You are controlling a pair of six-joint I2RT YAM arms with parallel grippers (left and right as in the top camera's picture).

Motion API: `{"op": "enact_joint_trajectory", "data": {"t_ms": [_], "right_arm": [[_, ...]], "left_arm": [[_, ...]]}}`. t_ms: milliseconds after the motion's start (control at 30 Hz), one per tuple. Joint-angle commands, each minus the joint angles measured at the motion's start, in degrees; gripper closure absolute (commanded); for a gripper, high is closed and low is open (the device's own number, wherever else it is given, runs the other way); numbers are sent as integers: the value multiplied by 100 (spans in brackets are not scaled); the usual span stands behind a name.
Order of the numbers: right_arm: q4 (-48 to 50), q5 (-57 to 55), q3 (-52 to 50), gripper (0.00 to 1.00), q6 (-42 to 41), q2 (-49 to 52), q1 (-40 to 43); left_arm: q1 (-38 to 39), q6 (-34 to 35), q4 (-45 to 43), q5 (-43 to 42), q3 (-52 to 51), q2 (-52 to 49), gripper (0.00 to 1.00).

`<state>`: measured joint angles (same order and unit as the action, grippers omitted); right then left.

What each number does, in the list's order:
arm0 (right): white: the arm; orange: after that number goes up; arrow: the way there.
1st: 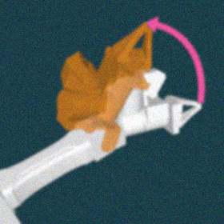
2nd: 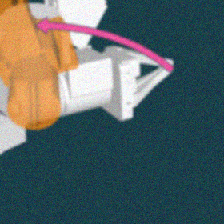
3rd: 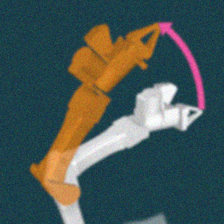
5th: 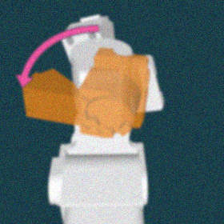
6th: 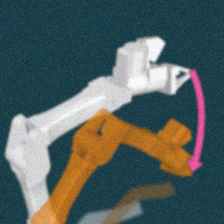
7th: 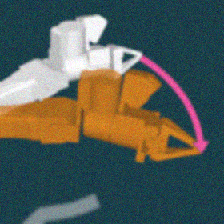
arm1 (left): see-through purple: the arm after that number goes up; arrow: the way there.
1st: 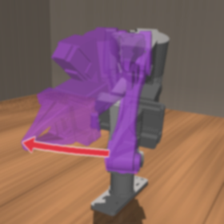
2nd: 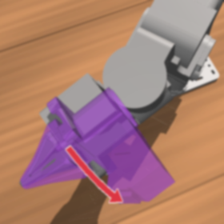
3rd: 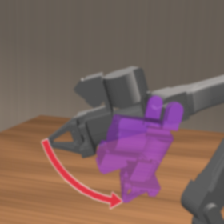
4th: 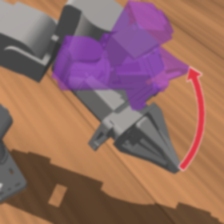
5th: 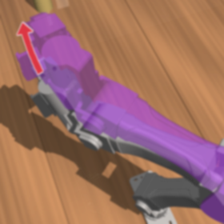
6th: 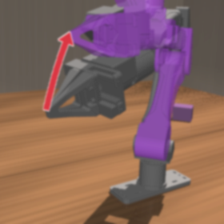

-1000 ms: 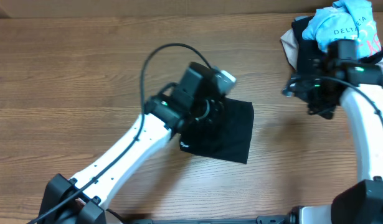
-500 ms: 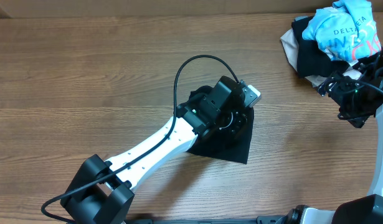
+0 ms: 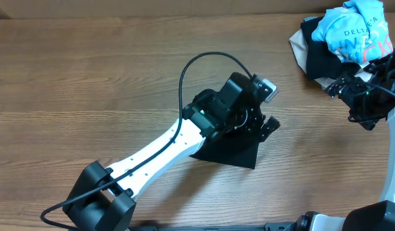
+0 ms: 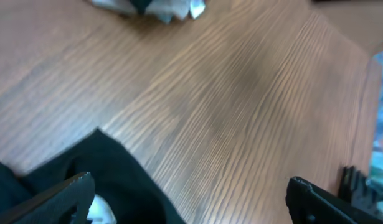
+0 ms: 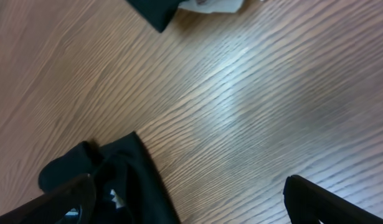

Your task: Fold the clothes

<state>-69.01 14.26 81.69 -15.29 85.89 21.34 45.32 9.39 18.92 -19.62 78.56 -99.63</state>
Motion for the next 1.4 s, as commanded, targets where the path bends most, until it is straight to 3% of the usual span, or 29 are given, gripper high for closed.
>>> {"op": "enact_joint_trajectory", "data": {"t_ms": [0, 167, 367, 600, 767, 967, 1267, 1300, 1367], "right_arm": [[48, 546, 46, 0, 363, -96, -107], [186, 560, -404, 0, 555, -15, -732], [730, 557, -1051, 0, 605, 468, -2017], [1438, 833, -1469, 0, 179, 1126, -2730], [1637, 835, -1690, 0, -188, 1488, -2804], [2304, 839, -2116, 1, -72, 1637, -2815], [3025, 990, -2712, 31, 514, 1648, -2815], [3080, 1012, -2752, 36, 535, 1648, -2815], [3303, 1338, -2872, 56, 706, 1648, -2815]], "left_arm": [[-407, 92, 468, -92, 1043, 448, 0], [-1340, 63, 1692, -72, 2262, 619, 0], [-2302, -125, 2723, -55, 2468, 588, 0], [-2450, -363, 3663, 645, 2468, 498, 0], [-2452, -455, 3930, 675, 2468, 426, 0], [-2452, -470, 3976, 717, 2468, 332, 0], [-2452, -446, 4048, 715, 2468, 101, 0], [-2452, -442, 4057, 706, 2465, 70, 0], [-2450, -413, 4065, 649, 2465, -24, 0]]}}
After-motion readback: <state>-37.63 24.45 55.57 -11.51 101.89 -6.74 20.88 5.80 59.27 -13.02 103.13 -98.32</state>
